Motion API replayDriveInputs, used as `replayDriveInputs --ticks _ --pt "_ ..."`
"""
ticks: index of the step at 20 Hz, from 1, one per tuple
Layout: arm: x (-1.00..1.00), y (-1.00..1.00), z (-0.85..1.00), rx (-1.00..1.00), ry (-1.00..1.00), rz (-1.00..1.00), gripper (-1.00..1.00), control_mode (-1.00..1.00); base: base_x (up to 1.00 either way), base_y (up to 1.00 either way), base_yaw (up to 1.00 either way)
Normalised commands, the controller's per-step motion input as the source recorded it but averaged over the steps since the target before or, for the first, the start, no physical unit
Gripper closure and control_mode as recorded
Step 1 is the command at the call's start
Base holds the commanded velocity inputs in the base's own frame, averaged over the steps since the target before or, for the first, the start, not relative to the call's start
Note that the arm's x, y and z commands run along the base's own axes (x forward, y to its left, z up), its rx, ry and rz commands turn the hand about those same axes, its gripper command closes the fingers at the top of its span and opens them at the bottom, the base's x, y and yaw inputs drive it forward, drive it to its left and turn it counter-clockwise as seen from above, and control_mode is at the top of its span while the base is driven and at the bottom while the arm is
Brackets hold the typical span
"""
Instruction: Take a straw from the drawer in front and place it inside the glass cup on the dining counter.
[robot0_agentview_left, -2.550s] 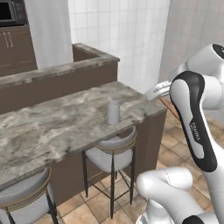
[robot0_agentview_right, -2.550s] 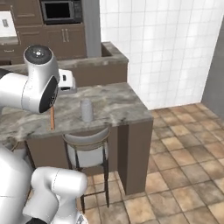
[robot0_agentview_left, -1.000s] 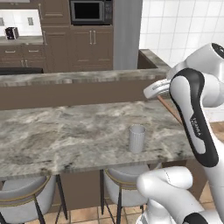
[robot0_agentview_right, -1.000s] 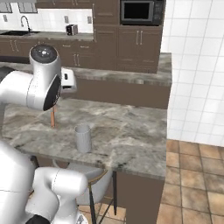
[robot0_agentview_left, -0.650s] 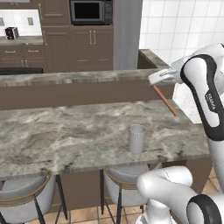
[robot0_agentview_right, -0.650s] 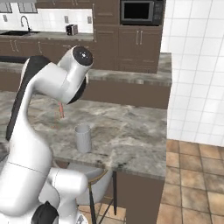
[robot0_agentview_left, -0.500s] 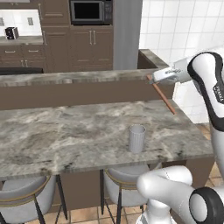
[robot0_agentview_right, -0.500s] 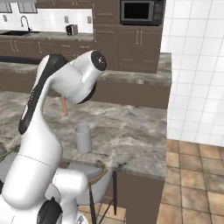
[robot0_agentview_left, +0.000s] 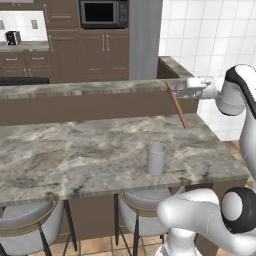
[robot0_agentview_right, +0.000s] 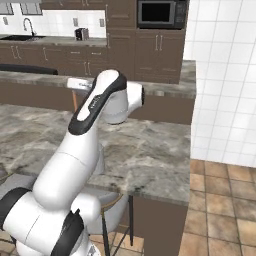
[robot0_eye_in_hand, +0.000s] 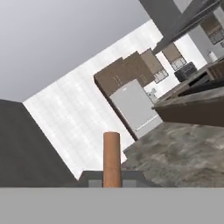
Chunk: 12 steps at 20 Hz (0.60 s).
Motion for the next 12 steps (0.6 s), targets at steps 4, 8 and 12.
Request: replayDriveInputs --ticks 4,8,12 --pt "0.05 -0.07 -0.02 0.33 -0.06 0.31 1.00 -1.00 0.00 0.00 0.00" --pt "0.00 -0.01 -0.19 0.14 -0.20 0.28 1.00 -1.00 0.00 0.00 0.00" --pt "0.06 -0.05 -0.21 0.09 -0.26 0.26 1.00 -1.00 0.00 0.00 0.00"
